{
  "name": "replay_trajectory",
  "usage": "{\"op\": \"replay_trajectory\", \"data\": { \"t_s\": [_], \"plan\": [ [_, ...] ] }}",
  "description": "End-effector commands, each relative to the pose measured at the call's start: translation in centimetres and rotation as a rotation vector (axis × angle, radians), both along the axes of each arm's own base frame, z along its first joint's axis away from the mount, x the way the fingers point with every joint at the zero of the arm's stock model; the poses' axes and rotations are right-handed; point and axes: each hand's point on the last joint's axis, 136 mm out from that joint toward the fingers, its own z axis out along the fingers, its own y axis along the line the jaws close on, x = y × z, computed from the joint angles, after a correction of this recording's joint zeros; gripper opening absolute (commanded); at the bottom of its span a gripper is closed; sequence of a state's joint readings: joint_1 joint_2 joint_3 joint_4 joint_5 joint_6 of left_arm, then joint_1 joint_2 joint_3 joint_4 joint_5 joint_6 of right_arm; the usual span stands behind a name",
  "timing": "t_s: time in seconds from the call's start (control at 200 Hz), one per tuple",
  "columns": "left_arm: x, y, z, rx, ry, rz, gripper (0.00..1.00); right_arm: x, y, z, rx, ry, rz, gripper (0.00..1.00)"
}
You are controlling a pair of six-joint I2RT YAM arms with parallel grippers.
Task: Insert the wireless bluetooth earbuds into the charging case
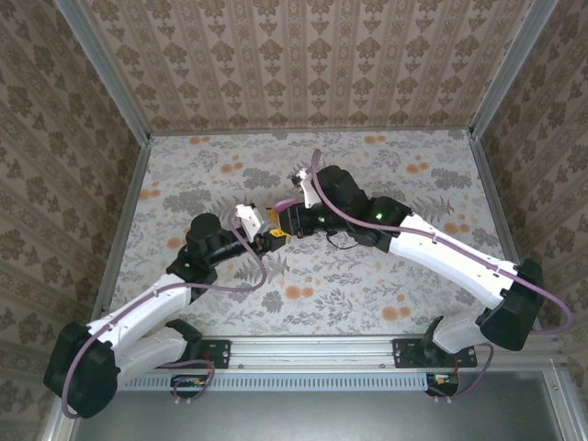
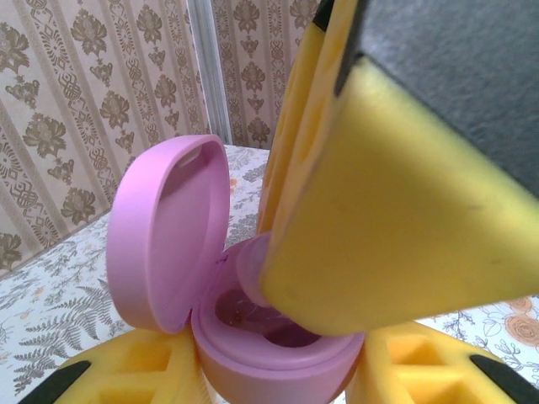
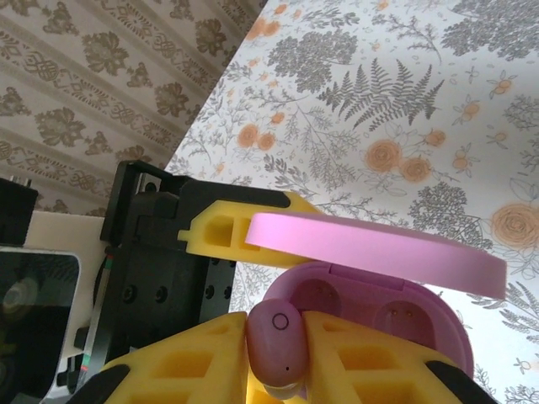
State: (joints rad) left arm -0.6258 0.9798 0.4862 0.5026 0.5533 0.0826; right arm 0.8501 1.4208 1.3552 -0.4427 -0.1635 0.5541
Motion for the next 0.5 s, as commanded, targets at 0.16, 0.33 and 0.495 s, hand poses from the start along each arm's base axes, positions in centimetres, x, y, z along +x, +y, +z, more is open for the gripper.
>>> {"op": "replay_trajectory", "data": {
  "t_s": [0.16, 0.33, 0.495],
  "plan": [
    [-0.4, -0.4, 2.6, -0.052, -0.051, -0.022, 0.37, 1.2, -0.1, 0.3, -0.038, -0.059, -0.067, 0.25],
    [-0.2, -0.2, 2.8, -0.054, -0.054, -0.008, 0.38, 0.7, 0.6, 0.5, -0.018, -0.061, -0.029, 0.26],
    [-0.1, -0.3, 2.9, -0.068, -0.046, -0.006, 0.38, 0.7, 0.9, 0.7, -0.002, -0.061, -0.027, 0.26]
  ]
}}
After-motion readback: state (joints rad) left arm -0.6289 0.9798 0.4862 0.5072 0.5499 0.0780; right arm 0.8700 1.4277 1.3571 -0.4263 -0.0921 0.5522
